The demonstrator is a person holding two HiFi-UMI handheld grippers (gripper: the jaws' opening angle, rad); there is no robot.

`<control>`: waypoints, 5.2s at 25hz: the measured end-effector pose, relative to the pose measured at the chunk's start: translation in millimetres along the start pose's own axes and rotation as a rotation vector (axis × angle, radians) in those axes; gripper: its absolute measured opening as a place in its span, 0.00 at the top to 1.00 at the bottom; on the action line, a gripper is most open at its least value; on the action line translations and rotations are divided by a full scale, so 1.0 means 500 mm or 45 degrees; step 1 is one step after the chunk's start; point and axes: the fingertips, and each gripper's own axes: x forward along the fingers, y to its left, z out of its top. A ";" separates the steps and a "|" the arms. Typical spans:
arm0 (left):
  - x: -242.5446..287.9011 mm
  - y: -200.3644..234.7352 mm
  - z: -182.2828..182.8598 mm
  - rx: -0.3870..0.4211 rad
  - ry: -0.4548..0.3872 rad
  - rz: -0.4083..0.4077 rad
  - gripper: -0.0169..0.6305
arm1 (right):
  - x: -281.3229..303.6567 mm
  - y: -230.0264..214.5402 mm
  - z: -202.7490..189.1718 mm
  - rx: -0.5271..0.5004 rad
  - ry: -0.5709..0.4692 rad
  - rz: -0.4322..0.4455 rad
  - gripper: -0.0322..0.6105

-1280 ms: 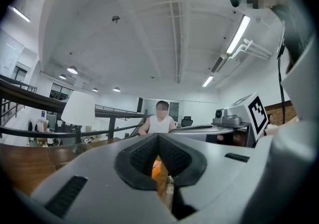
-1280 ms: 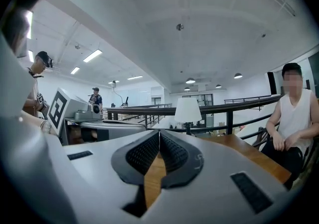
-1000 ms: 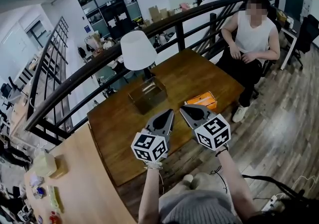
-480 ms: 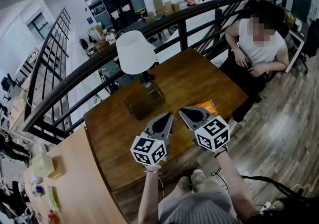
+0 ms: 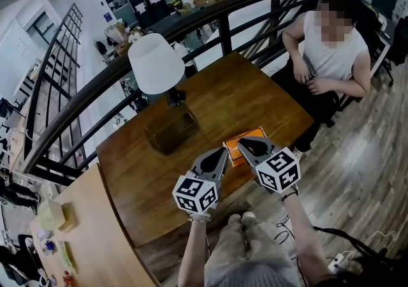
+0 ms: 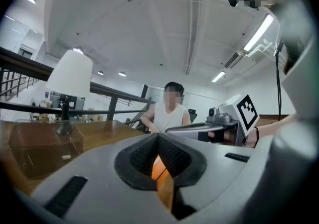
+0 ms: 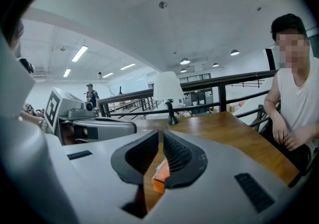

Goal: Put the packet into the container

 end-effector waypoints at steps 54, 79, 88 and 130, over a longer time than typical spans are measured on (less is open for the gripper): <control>0.038 0.003 -0.095 -0.114 0.037 0.052 0.96 | -0.023 -0.128 -0.127 0.142 0.254 -0.177 0.86; -0.183 0.102 0.107 -0.006 -0.233 0.421 0.96 | 0.063 0.055 0.122 -0.069 0.090 0.149 0.86; -0.252 0.194 0.154 0.010 -0.294 0.534 0.97 | 0.161 0.110 0.184 -0.116 0.064 0.237 0.86; -0.180 0.482 0.104 -0.147 -0.175 0.507 0.96 | 0.498 0.104 0.105 -0.318 0.340 0.162 0.86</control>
